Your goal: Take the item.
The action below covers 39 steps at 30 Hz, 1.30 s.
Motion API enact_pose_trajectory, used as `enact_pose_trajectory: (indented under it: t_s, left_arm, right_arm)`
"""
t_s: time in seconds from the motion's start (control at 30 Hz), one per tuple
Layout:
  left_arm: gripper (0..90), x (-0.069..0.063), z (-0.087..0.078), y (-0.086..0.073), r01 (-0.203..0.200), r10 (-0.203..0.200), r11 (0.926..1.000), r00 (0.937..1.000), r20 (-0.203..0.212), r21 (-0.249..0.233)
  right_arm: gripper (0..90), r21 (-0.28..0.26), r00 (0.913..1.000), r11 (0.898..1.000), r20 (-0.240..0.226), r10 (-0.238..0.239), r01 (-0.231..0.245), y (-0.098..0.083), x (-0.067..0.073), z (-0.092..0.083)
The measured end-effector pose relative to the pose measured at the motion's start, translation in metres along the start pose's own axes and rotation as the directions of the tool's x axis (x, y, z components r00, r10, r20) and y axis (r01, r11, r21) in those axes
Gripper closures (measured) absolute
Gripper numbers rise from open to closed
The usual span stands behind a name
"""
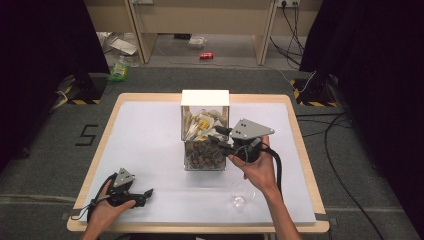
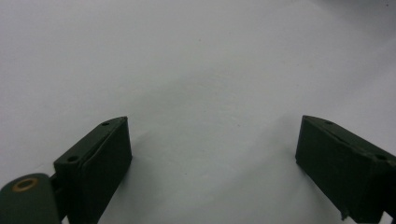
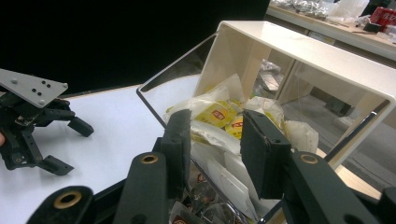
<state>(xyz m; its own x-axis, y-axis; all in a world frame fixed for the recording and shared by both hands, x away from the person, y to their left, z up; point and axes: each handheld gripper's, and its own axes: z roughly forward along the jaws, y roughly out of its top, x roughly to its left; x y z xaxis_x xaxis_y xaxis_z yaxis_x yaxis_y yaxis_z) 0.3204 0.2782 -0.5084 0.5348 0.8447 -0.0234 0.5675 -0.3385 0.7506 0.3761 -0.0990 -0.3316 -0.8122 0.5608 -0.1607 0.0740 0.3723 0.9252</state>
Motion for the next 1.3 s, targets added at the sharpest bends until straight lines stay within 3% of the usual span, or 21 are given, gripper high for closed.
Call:
enact_pose_trajectory:
  t_s: [0.27, 0.5, 0.63, 0.77, 1.3]
  left_arm:
    - [9.6, 0.0, 0.0, 0.0, 0.0, 0.0, 1.0, 1.0, 0.0, 0.0]
    - [9.6, 0.0, 0.0, 0.0, 0.0, 0.0, 1.0, 1.0, 0.0, 0.0]
    - [9.6, 0.0, 0.0, 0.0, 0.0, 0.0, 1.0, 1.0, 0.0, 0.0]
    - [9.6, 0.0, 0.0, 0.0, 0.0, 0.0, 1.0, 1.0, 0.0, -0.001]
    - [9.6, 0.0, 0.0, 0.0, 0.001, -0.001, 1.0, 1.0, 0.0, -0.002]
  right_arm:
    - [67.0, 0.014, 0.9999, 1.0, 0.001, -0.011, 0.011, 0.0, 0.0, 0.007]
    - [75.9, 0.024, 0.9997, 0.999, 0.004, -0.022, 0.022, -0.001, 0.0, 0.012]
    - [86.2, 0.024, 0.9994, 0.999, 0.014, -0.032, 0.031, -0.001, -0.001, 0.012]
    - [89.8, -0.003, 0.999, 0.999, 0.024, -0.038, 0.038, 0.0, -0.001, 0.01]
    - [90.0, -0.088, 0.9974, 0.995, 0.061, -0.039, 0.044, 0.009, -0.002, -0.008]
